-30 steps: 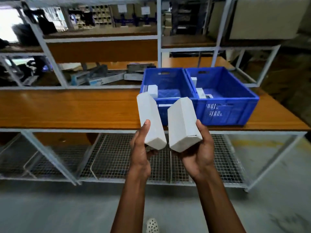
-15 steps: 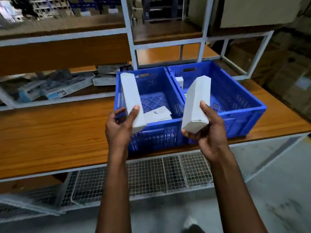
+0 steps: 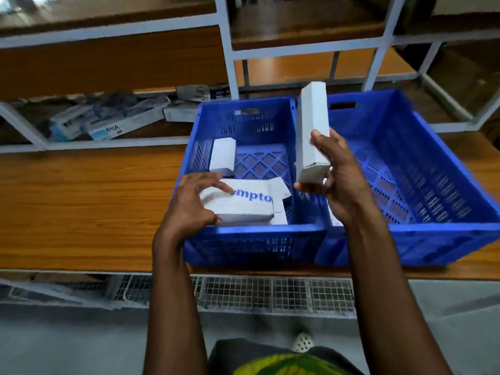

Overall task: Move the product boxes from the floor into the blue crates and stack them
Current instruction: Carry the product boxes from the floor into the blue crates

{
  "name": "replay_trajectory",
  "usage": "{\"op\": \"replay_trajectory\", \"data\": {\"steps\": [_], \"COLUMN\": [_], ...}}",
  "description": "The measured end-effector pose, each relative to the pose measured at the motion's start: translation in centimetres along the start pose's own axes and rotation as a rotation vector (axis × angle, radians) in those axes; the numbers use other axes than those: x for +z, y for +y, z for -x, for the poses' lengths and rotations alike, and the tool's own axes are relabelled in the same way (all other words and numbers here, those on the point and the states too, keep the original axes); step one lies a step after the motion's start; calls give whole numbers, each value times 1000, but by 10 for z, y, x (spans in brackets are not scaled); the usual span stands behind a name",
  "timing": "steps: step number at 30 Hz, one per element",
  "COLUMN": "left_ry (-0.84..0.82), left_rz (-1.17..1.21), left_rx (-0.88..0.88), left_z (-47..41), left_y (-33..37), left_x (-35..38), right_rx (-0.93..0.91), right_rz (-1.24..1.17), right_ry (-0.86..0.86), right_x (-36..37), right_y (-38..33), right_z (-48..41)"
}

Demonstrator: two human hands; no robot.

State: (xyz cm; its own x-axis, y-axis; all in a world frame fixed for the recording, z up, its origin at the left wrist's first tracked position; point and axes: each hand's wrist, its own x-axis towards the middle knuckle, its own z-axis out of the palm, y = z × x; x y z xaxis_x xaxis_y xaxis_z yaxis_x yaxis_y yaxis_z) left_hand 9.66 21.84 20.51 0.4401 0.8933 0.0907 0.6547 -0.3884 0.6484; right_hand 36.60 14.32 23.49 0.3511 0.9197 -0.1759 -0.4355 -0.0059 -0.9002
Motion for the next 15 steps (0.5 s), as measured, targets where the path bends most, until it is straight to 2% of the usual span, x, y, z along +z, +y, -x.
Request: {"op": "replay_trajectory", "data": {"steps": [3, 5, 7, 11, 15], "left_ry": [-360, -465, -411, -63, 90], "left_rz": [11, 83, 212, 497, 583], "left_rx": [-136, -200, -221, -248, -242], "left_z": [-2, -6, -13, -27, -39], "left_y": [4, 6, 5, -2, -18], "left_x": [-1, -5, -7, -18, -27], "right_rx": [31, 30, -7, -111, -161], "right_rz": [92, 197, 359, 703, 823], "right_ry": [-54, -97, -161, -299, -332], "right_x": [4, 7, 12, 26, 42], "right_y": [2, 1, -1, 2, 15], "right_z": [-12, -18, -22, -23, -31]}}
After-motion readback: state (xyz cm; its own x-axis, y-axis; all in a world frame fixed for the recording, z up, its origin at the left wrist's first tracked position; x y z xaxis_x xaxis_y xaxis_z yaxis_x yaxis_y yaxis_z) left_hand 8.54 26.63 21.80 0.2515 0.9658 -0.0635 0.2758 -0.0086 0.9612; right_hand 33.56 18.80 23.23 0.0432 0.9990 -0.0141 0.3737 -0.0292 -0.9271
